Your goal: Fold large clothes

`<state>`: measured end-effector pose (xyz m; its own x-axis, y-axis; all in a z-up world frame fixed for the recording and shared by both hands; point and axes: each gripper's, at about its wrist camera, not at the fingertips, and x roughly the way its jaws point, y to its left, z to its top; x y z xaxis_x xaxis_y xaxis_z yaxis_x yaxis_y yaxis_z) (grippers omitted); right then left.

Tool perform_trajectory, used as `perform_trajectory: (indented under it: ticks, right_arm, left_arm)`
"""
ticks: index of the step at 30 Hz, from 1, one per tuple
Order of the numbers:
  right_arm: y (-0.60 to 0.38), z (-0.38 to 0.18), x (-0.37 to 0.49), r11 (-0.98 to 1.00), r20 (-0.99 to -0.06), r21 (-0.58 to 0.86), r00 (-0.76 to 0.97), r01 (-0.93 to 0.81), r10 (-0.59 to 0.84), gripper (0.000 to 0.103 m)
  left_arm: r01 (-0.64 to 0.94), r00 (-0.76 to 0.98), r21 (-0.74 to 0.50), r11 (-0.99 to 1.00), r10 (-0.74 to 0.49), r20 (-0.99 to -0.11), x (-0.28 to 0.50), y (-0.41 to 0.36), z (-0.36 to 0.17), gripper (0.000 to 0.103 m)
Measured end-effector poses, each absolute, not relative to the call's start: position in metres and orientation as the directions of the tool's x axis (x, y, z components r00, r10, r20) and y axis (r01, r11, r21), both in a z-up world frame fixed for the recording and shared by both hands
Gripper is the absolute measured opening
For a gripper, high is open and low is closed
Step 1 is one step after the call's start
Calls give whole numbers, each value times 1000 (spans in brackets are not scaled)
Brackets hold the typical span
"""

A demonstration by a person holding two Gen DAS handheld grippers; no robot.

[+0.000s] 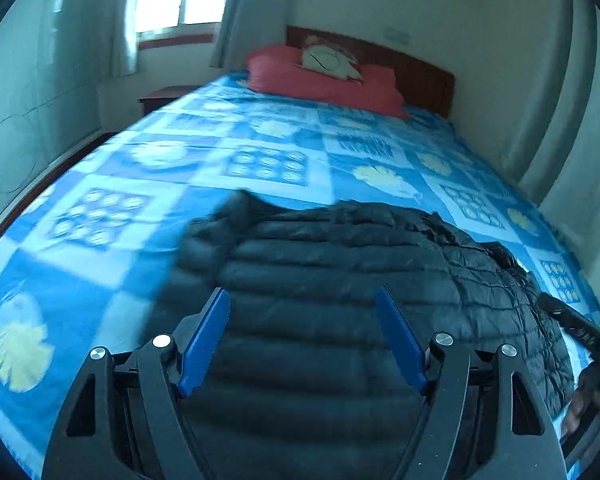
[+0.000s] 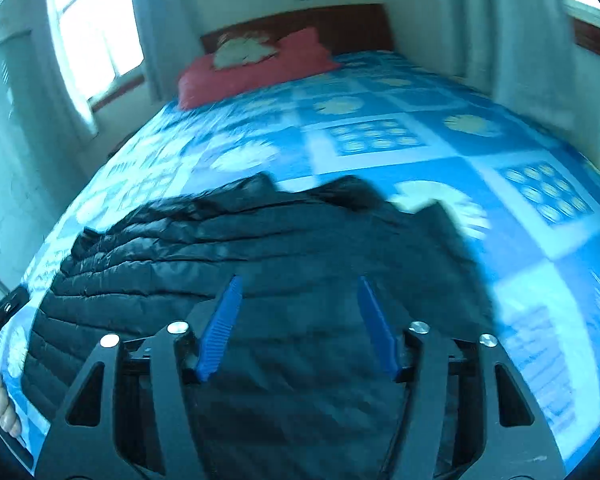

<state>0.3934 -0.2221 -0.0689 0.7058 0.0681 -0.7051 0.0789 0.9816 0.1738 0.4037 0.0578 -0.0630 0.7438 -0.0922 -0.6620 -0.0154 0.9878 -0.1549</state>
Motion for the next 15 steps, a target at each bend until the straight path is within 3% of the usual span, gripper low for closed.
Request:
perform_trajectory:
  ticks: [8, 15]
  right_arm:
    - [-180, -110, 446, 997, -746, 75, 663, -11, 63, 52]
    - [-174, -141, 450, 999, -745, 48, 666, 8, 30, 52]
  left_arm:
    - [-17, 691, -81, 997, -47, -721, 461, 22, -114, 74]
    - [3, 707, -70, 998, -52, -705, 464, 18, -140, 78]
